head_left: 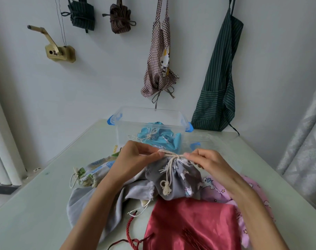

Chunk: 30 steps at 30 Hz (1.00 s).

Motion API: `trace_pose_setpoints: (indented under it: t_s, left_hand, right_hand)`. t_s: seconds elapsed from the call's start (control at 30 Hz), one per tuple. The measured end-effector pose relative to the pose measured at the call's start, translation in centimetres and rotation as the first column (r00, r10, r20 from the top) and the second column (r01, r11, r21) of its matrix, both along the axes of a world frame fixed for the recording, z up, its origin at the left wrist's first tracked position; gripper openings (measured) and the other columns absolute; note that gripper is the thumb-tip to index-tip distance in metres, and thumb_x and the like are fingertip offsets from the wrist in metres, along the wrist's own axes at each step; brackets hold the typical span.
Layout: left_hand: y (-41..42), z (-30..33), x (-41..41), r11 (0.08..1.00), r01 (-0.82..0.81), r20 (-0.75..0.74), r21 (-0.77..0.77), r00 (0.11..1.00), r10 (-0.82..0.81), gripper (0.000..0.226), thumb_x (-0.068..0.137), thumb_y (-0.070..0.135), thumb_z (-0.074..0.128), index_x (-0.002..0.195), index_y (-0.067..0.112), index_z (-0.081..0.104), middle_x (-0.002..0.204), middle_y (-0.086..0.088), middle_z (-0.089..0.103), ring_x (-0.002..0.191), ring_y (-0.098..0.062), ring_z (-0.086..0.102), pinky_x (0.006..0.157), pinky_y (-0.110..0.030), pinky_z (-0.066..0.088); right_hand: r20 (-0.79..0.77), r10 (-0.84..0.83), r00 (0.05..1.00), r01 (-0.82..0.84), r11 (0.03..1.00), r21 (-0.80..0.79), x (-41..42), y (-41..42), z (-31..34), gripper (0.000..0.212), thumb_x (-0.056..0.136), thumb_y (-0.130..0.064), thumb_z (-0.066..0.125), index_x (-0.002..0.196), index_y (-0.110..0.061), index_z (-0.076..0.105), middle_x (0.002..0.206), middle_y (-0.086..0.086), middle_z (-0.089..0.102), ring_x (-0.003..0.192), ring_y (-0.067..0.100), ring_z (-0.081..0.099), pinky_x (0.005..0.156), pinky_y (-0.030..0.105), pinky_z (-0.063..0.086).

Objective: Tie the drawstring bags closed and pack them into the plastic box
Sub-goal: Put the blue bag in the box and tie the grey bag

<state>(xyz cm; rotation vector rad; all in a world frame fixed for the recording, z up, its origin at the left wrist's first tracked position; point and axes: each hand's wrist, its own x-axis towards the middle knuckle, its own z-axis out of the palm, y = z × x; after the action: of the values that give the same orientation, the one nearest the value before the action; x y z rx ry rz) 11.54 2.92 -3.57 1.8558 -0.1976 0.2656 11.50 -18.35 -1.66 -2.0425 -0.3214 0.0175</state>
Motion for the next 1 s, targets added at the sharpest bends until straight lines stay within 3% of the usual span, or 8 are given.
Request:
trace_pose_setpoints:
  t_s: [0.1,0.2,0.3,0.4,0.5,0.63,0.83,1.0]
  left_hand:
    - [0.6,-0.5,0.0,0.982,0.005,0.004,0.188,1.000,-0.006,0.009,0.073,0.031,0.079,0.074,0.022,0.079,0.072,0.004,0.075,0.066,-0.005,0.064,0.071,-0.030,0.051]
    - [0.7,-0.9,-0.5,0.923,0.017,0.034,0.384,0.999,-0.032,0.005,0.072,0.033,0.079,0.072,0.027,0.077,0.075,0.009,0.074,0.066,-0.006,0.063,0.069,-0.030,0.049]
    - [1.0,-0.9,-1.2,0.826,-0.071,0.113,0.560,0.994,0.009,0.012,0.068,0.043,0.079,0.070,0.035,0.071,0.085,0.019,0.066,0.077,0.000,0.058,0.073,-0.028,0.047]
    - [2.1,-1.1,-1.6,0.680,-0.228,0.206,0.697,0.972,0.115,0.050,0.061,0.056,0.077,0.104,0.037,0.058,0.124,0.016,0.046,0.111,-0.009,0.043,0.089,-0.025,0.041]
    - [3.3,-1.1,-0.9,0.546,-0.199,0.125,0.813,0.977,0.170,0.105,0.060,0.064,0.073,0.145,0.033,0.021,0.153,0.005,0.010,0.138,-0.018,0.021,0.110,-0.034,0.029]
    - [3.3,-0.3,0.2,0.377,-0.151,0.108,0.914,0.985,0.134,0.076,0.070,0.067,0.063,0.134,0.030,0.045,0.157,0.006,0.013,0.146,-0.018,0.007,0.118,-0.036,0.010]
    - [2.8,5.2,1.0,0.569,-0.172,0.111,0.804,0.984,0.140,0.055,0.072,0.062,0.063,0.109,0.022,0.066,0.131,-0.001,0.057,0.128,-0.023,0.045,0.103,-0.034,0.036]
    - [1.6,11.9,-0.4,0.934,-0.038,-0.057,0.356,0.996,0.063,0.042,0.084,0.040,0.066,0.104,0.003,0.064,0.105,-0.012,0.069,0.092,-0.024,0.066,0.083,-0.036,0.053]
  right_hand:
    - [0.034,0.120,0.992,-0.117,0.989,-0.088,-0.2,-0.7,-0.3,0.038,0.068,-0.052,0.076,0.099,-0.037,0.060,0.107,-0.018,0.059,0.101,0.001,0.055,0.083,0.018,0.040]
    - [-0.054,0.294,0.954,-0.296,0.901,-0.318,0.1,-0.3,-1.1,0.093,0.070,-0.043,0.079,0.142,-0.048,0.020,0.148,-0.023,0.024,0.136,-0.001,0.026,0.107,0.017,0.028]
    - [-0.181,0.267,0.947,-0.322,0.781,-0.535,2.2,0.3,-2.5,0.121,0.067,-0.049,0.078,0.149,-0.032,-0.009,0.158,-0.012,-0.003,0.145,0.006,0.003,0.119,0.030,0.014]
    - [-0.188,0.231,0.955,-0.297,0.696,-0.654,3.9,1.4,-3.7,0.128,0.064,-0.053,0.078,0.150,-0.024,-0.012,0.160,-0.002,-0.005,0.147,0.015,0.001,0.120,0.035,0.012]
    - [-0.129,0.248,0.960,-0.273,0.729,-0.627,4.1,2.2,-4.6,0.099,0.065,-0.043,0.081,0.145,-0.023,0.027,0.149,0.001,0.039,0.136,0.018,0.036,0.110,0.031,0.033]
    - [0.041,0.200,0.979,-0.148,0.832,-0.535,4.7,1.7,-3.4,0.027,0.072,-0.029,0.074,0.094,-0.014,0.068,0.085,0.011,0.069,0.077,0.012,0.059,0.069,0.030,0.043]
    - [0.078,0.220,0.972,-0.178,0.915,-0.363,3.8,0.7,3.8,0.004,0.083,-0.016,0.070,0.081,-0.014,0.072,0.075,0.000,0.069,0.072,0.010,0.060,0.071,0.030,0.044]
    - [0.184,0.131,0.974,-0.110,0.987,-0.119,2.7,-0.5,10.5,0.011,0.084,-0.012,0.067,0.094,-0.015,0.073,0.087,0.001,0.072,0.081,0.010,0.066,0.076,0.021,0.049]
